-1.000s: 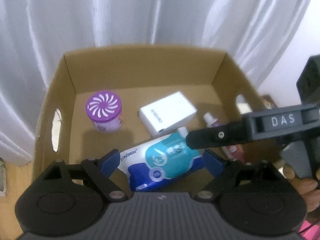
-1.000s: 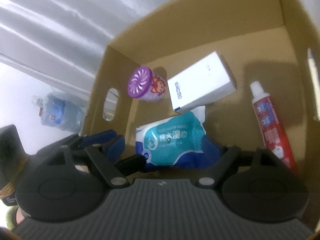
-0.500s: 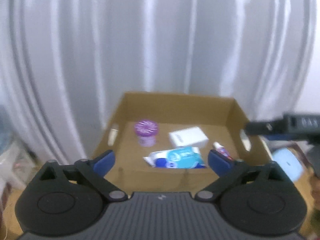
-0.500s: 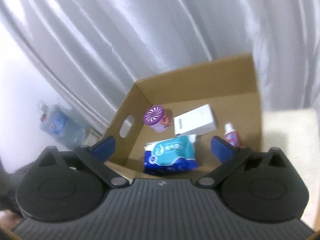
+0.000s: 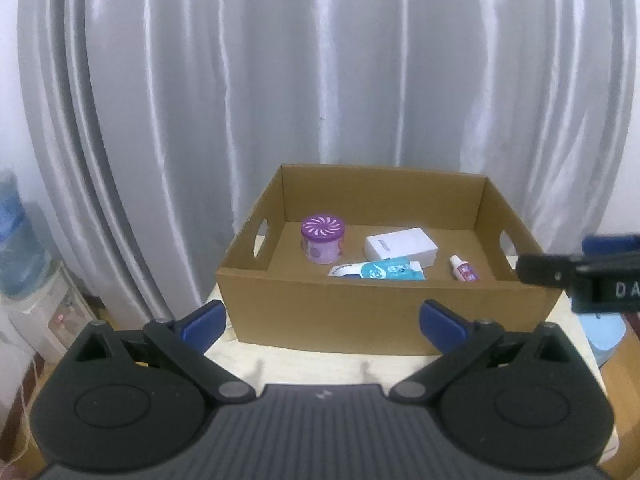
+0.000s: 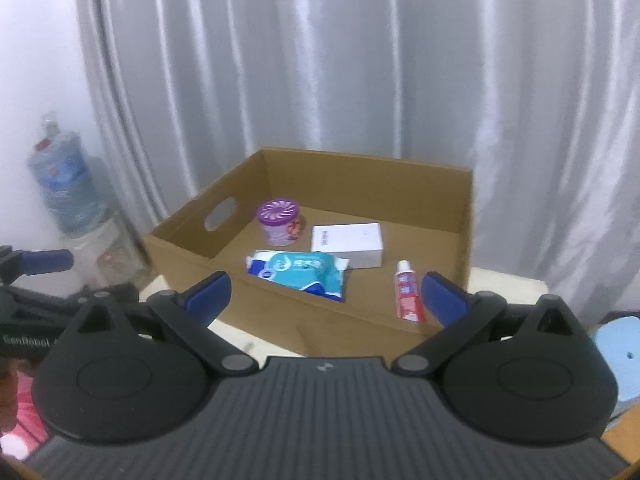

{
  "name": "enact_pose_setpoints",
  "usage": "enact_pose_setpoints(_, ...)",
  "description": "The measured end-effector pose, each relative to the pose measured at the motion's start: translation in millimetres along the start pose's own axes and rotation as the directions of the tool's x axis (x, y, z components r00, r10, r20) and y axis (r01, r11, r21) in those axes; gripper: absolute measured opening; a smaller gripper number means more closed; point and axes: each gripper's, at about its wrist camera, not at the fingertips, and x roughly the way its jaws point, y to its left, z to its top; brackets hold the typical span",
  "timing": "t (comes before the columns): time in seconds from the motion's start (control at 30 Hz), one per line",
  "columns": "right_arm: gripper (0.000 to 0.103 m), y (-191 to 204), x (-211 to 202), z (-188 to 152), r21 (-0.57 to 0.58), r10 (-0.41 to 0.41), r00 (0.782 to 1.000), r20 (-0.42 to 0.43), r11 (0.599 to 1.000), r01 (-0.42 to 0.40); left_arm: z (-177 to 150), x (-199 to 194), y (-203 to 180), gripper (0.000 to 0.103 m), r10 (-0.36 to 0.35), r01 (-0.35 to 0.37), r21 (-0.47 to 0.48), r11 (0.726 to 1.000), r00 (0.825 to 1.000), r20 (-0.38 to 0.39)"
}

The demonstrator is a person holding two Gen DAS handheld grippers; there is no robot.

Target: Organize objects

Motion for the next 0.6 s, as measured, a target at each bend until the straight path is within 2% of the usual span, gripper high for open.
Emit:
enact_pose_setpoints(0.17,0.102,-4,8,-12,0.1,-0.04,0.997,-0.069,0.994,0.047,-4,27,6,0.103,-0.066,0.064,-0.043,0.997,0.996,-0.063)
enact_pose_setpoints(0.3,0.102,-9,23,-23,0.163,-0.058,0.988,-0.144,0.983,0.082,-4,53,4,0.103,-0.073,0.069,-0.031,0.997,0.989,-0.127)
enact_pose_setpoints(0.6,0.102,-4,48,-21,0.149,-0.073,0.979,-0.189,0.984,0.102,4,86,-8,0.103,-0.125,0.127,0.003,0.992,0.977,-0.172)
